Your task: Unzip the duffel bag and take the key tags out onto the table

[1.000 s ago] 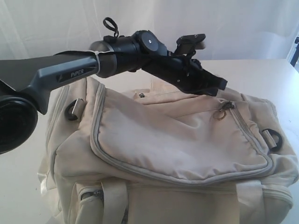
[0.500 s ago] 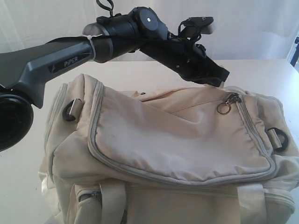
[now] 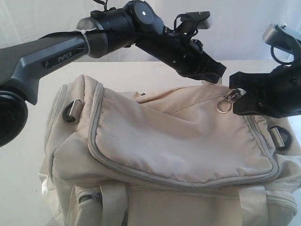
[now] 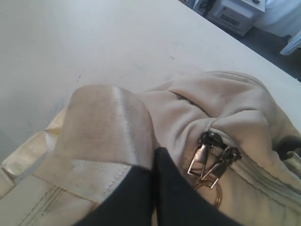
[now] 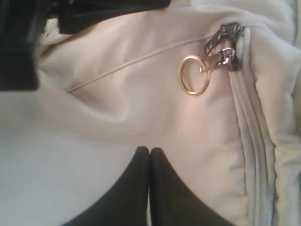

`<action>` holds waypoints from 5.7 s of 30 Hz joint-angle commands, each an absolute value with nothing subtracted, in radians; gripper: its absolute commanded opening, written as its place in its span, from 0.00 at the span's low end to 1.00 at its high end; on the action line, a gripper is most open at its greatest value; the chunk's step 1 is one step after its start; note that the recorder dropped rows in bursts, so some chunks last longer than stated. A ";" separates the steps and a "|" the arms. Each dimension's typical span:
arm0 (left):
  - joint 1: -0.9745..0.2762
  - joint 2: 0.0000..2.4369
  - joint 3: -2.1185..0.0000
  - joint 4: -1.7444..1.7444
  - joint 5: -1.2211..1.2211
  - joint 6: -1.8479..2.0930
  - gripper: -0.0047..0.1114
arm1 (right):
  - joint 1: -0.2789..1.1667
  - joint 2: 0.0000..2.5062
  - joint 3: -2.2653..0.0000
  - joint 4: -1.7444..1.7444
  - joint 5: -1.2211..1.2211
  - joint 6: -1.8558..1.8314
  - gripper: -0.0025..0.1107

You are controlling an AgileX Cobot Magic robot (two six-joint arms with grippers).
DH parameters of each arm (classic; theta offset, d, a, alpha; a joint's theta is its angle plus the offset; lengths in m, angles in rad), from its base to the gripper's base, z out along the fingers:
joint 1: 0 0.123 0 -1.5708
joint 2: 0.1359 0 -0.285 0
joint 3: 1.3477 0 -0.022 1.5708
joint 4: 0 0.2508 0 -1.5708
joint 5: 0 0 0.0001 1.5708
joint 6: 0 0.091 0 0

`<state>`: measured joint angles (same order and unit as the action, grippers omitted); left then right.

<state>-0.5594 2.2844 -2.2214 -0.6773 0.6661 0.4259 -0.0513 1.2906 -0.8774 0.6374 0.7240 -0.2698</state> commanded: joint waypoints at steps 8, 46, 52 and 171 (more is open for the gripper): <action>-0.556 2.248 -2.235 -0.723 0.682 0.426 0.04 | -0.050 1.365 -0.886 0.709 0.592 -0.315 0.43; -0.548 2.244 -2.235 -0.731 0.695 0.445 0.04 | -0.050 1.577 -0.886 0.921 0.485 -0.495 0.02; -0.548 2.244 -2.235 -0.731 0.695 0.445 0.04 | -0.050 1.573 -0.886 0.886 0.541 -0.495 0.02; -0.441 1.902 -1.815 -0.903 1.221 0.786 0.45 | -0.059 0.940 -0.922 0.244 1.070 -0.212 0.46</action>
<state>-0.4405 1.9772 -1.9143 -0.8591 1.1275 0.7501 -0.0585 0.9119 -0.9142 0.2489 1.0852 -0.2274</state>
